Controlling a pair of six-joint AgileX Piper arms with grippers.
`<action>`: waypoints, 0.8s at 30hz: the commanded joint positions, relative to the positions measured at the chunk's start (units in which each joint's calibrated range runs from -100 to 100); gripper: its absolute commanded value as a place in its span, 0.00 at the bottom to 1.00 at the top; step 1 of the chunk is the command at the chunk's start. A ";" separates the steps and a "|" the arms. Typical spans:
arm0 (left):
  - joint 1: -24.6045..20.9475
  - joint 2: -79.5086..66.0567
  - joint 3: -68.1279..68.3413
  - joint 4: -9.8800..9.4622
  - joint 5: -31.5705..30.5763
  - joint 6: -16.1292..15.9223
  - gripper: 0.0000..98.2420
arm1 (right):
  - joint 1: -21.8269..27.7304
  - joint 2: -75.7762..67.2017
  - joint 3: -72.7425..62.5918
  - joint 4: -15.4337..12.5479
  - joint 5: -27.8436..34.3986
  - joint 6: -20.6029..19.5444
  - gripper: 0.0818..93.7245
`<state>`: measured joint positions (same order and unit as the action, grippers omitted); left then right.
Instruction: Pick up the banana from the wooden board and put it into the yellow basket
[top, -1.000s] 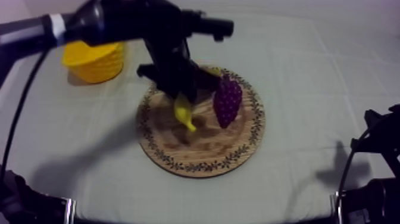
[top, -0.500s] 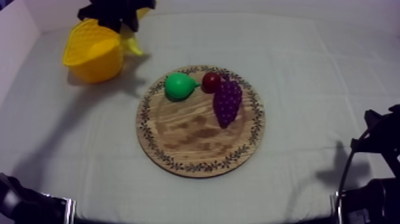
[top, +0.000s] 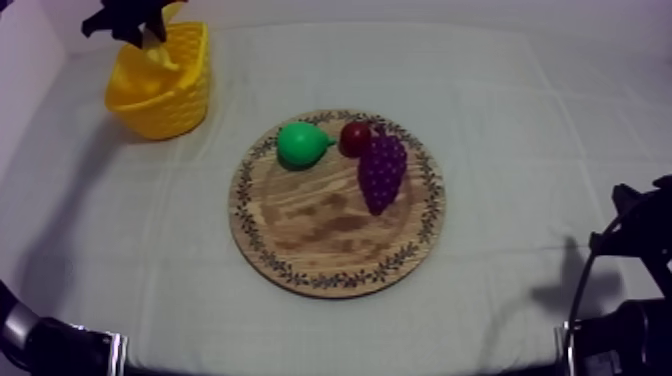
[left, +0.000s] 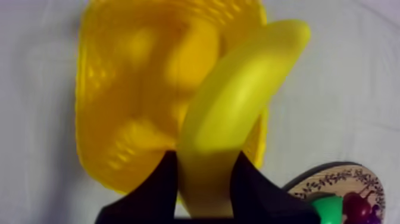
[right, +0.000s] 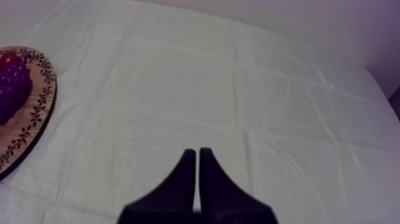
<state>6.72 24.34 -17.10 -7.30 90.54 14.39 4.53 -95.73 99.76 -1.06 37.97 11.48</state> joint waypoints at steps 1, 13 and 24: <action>-0.57 1.08 0.41 0.09 -1.18 -0.05 0.17 | -0.01 -0.02 0.02 0.01 0.01 0.02 0.00; -3.27 4.43 1.32 0.65 -5.06 -0.64 0.46 | -0.01 -0.02 0.02 0.01 0.01 0.02 0.00; -3.70 4.88 3.23 1.62 -8.10 -1.82 0.73 | -0.01 -0.02 0.02 0.01 0.01 0.02 0.00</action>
<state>3.04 29.23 -13.99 -5.70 82.55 12.62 4.53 -95.73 99.76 -1.06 37.97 11.48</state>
